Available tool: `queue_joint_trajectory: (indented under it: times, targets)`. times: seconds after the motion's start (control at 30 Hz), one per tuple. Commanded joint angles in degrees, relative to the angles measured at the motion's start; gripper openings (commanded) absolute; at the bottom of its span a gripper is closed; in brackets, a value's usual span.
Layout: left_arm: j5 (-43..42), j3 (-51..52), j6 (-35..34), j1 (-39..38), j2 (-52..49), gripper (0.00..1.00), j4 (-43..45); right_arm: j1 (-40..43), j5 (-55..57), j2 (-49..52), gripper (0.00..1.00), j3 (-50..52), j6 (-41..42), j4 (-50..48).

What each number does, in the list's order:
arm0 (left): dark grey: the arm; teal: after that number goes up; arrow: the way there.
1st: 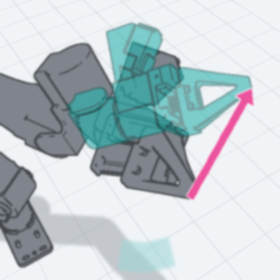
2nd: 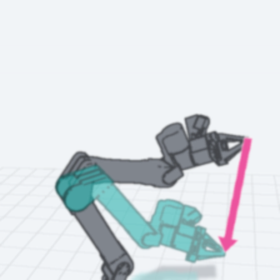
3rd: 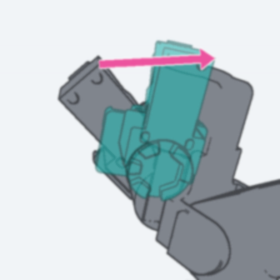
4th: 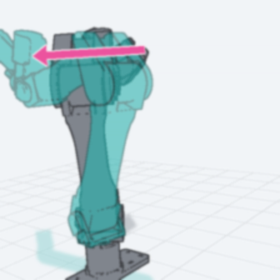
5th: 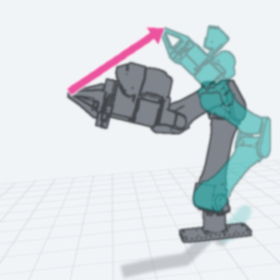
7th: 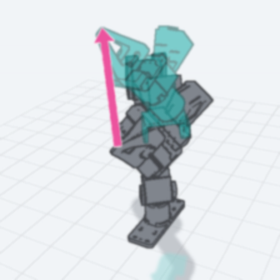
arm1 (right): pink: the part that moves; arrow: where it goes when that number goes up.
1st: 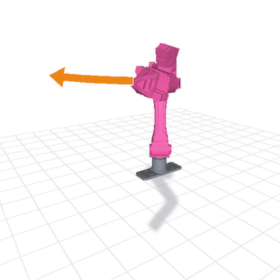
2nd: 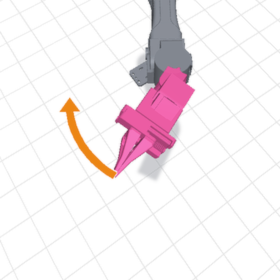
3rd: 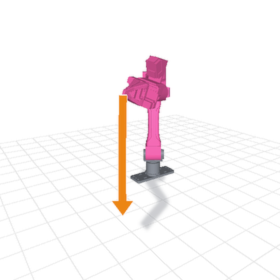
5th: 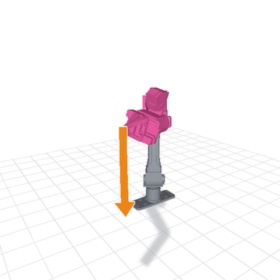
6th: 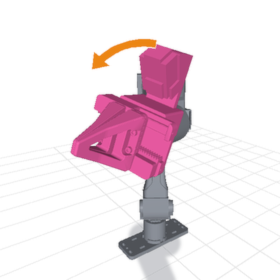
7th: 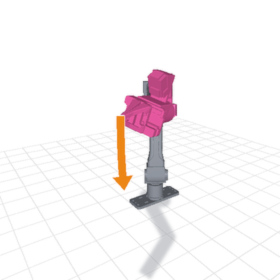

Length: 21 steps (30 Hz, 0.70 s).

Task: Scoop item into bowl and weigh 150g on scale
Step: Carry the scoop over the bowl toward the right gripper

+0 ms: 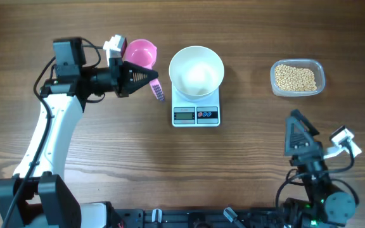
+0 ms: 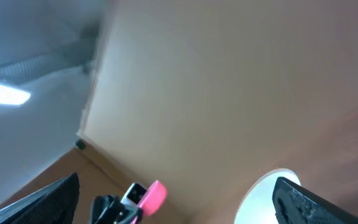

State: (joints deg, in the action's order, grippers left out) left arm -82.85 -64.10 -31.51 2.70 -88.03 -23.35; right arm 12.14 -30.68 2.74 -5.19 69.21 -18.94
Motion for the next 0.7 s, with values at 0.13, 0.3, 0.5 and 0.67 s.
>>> queue_joint_trajectory:
  times: [0.13,0.3,0.5,0.67]
  targets:
    - [15.98,-0.5,-22.38,-8.41,6.64,0.04,18.56,-0.13,-11.69,20.24,1.0,-23.5,-12.74,20.96]
    - [30.95,-0.5,-30.49,-16.26,10.14,0.04,18.51,-0.13,-33.53,35.89,1.0,-31.8,-16.9,17.64]
    - [46.14,-0.5,-41.22,-26.53,10.01,0.04,21.66,-0.2,-40.22,47.78,0.69,-31.82,1.49,11.56]
    - [55.52,-0.5,-41.44,-32.76,10.01,0.04,26.86,-0.59,-45.88,52.3,0.74,-31.82,2.47,6.49]
